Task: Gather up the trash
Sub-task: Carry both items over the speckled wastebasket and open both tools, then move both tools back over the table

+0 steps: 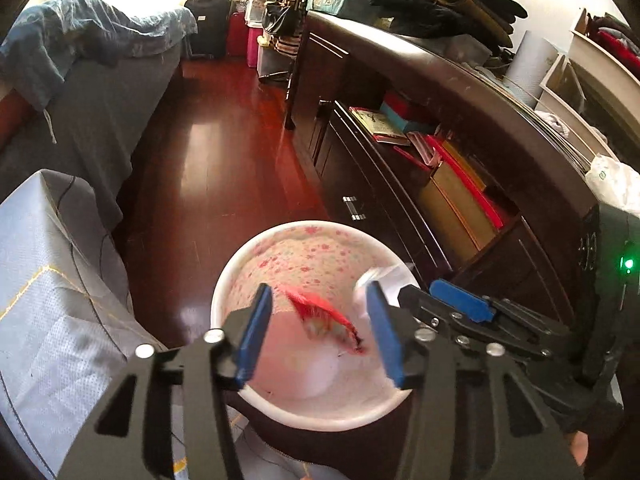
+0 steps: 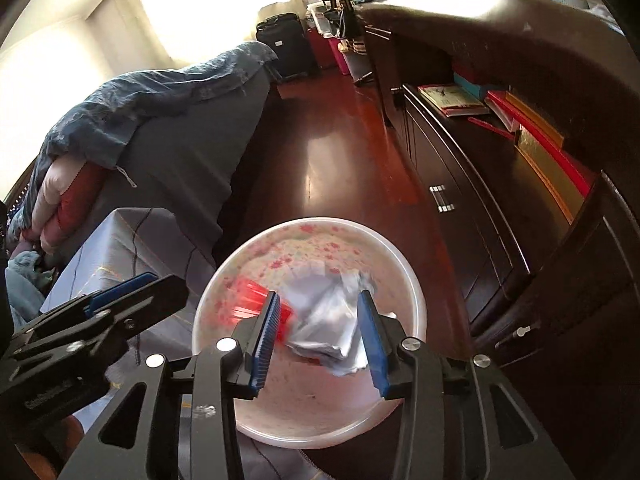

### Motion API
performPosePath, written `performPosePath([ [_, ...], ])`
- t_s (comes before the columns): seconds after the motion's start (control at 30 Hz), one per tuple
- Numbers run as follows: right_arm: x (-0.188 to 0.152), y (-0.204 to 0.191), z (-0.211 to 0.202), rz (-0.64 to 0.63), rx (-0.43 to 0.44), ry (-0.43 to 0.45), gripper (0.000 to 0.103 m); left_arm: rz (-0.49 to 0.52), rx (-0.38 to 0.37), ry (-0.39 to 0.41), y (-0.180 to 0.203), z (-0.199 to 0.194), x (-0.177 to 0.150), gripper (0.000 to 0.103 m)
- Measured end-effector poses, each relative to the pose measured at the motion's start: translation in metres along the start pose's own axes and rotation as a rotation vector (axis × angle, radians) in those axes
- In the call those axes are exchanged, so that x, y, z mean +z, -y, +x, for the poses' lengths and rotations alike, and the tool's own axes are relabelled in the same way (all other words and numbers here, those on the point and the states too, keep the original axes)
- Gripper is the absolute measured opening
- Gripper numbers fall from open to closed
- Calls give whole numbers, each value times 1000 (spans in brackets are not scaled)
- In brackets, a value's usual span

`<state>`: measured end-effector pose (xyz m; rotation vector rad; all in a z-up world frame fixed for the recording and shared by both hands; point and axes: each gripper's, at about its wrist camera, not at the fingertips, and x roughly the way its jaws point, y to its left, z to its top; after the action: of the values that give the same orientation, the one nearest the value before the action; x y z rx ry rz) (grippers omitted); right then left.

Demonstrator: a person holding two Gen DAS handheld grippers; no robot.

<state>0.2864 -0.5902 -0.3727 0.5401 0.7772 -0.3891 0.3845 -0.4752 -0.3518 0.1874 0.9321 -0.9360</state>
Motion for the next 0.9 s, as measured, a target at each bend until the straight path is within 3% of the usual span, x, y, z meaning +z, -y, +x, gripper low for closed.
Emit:
performPosePath([
  [0.33, -4, -9, -17, -6, -4, 10, 52, -64, 57, 60, -16, -40, -8, 65],
  [0.67, -19, -78, -73, -126, 9, 58, 81, -145, 321, 167, -47, -136, -39, 80],
  [0.9, -44, -148, -108, -266, 81, 87, 91, -265, 527, 210, -92, -216, -79, 90],
])
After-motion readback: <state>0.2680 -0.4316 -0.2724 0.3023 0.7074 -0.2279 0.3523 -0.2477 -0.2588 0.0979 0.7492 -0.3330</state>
